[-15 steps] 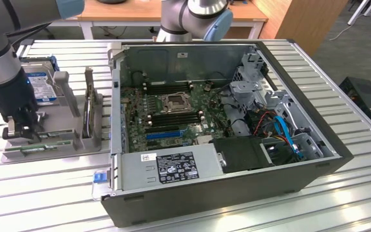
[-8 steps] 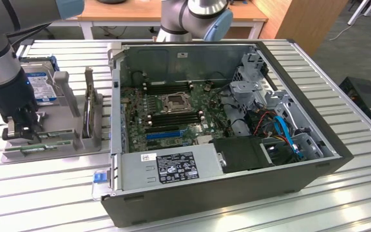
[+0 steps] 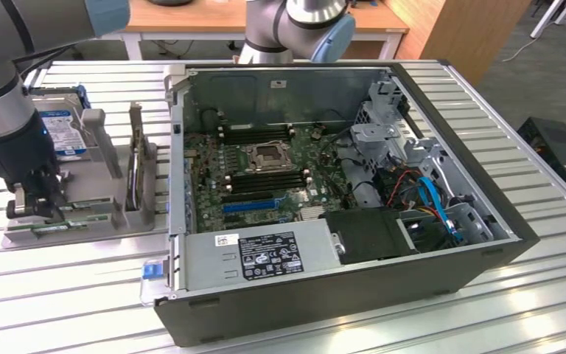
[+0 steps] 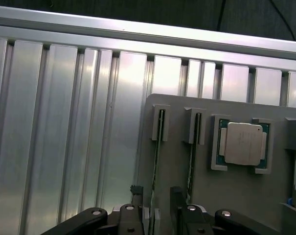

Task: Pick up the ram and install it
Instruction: 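Pick up the ram and move it above insertion slot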

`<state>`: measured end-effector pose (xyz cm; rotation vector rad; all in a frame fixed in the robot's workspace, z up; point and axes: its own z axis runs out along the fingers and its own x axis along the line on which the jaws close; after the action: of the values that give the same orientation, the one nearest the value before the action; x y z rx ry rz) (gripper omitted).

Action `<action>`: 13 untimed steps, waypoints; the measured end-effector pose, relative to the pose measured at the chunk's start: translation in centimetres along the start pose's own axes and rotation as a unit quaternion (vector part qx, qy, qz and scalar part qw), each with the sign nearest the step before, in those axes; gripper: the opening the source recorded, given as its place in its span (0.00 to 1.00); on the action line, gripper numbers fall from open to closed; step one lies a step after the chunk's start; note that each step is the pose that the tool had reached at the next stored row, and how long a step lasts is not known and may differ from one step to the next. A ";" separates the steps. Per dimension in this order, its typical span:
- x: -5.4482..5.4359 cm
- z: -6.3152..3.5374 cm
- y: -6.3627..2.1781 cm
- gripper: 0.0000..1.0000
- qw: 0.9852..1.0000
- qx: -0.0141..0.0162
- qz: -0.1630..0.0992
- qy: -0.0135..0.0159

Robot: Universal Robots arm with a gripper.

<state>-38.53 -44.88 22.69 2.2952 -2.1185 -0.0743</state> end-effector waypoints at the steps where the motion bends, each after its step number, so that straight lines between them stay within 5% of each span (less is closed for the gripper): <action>1: 0.0 0.11 -0.01 0.36 1.000 0.000 0.000 0.000; 13: 0.2 1.23 -0.03 0.36 1.000 0.000 0.000 0.000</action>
<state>-38.54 -45.09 21.46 2.2950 -2.1183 -0.0744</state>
